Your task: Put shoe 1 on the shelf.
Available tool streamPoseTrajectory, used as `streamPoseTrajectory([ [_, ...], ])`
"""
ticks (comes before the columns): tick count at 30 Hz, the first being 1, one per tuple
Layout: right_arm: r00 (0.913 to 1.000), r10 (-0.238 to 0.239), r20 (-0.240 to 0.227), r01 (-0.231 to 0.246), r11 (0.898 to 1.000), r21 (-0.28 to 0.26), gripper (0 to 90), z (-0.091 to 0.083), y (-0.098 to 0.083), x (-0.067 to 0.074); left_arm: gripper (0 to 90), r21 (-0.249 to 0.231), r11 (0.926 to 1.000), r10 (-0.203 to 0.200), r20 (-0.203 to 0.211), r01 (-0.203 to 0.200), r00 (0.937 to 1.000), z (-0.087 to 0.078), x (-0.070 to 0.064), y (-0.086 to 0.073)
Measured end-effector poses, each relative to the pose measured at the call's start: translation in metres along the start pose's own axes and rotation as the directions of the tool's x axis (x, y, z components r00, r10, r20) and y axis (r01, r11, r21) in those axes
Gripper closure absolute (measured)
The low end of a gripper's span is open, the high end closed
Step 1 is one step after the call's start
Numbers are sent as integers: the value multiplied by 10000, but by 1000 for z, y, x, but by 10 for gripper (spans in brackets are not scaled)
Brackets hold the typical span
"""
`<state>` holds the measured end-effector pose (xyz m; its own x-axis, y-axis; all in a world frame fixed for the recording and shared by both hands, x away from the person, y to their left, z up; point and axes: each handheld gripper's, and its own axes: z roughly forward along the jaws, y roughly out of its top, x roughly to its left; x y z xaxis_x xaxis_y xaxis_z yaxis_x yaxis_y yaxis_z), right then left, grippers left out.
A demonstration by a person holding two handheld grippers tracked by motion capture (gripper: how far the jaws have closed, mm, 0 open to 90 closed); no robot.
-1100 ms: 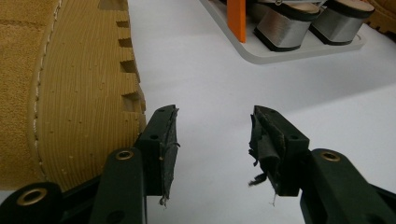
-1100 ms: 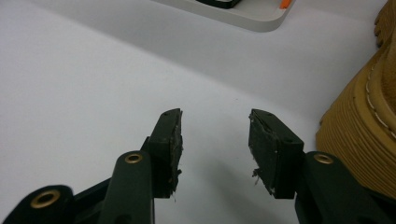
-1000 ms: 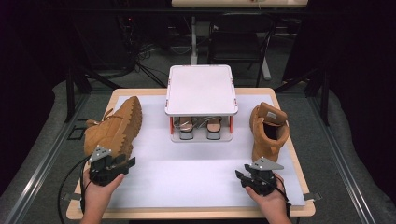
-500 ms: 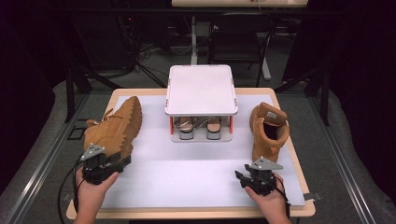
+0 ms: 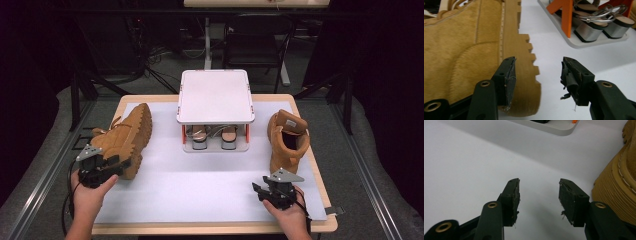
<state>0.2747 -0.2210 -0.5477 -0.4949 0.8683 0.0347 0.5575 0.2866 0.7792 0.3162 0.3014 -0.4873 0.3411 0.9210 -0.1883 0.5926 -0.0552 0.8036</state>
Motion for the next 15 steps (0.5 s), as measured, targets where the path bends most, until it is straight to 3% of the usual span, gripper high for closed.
streamPoseTrajectory([
  [4,10000,36,12,-36,10000,9,512,0,0,0,448,59,10000,57,-319,-56,9995,-1,9,4],
  [9,10000,80,-26,-80,10000,-5,512,0,0,0,444,8,9999,105,-322,-105,9994,1,16,6],
  [15,9999,140,-19,-140,9999,-39,512,0,-1,0,442,305,9993,-218,-557,235,9982,2,24,15],
])
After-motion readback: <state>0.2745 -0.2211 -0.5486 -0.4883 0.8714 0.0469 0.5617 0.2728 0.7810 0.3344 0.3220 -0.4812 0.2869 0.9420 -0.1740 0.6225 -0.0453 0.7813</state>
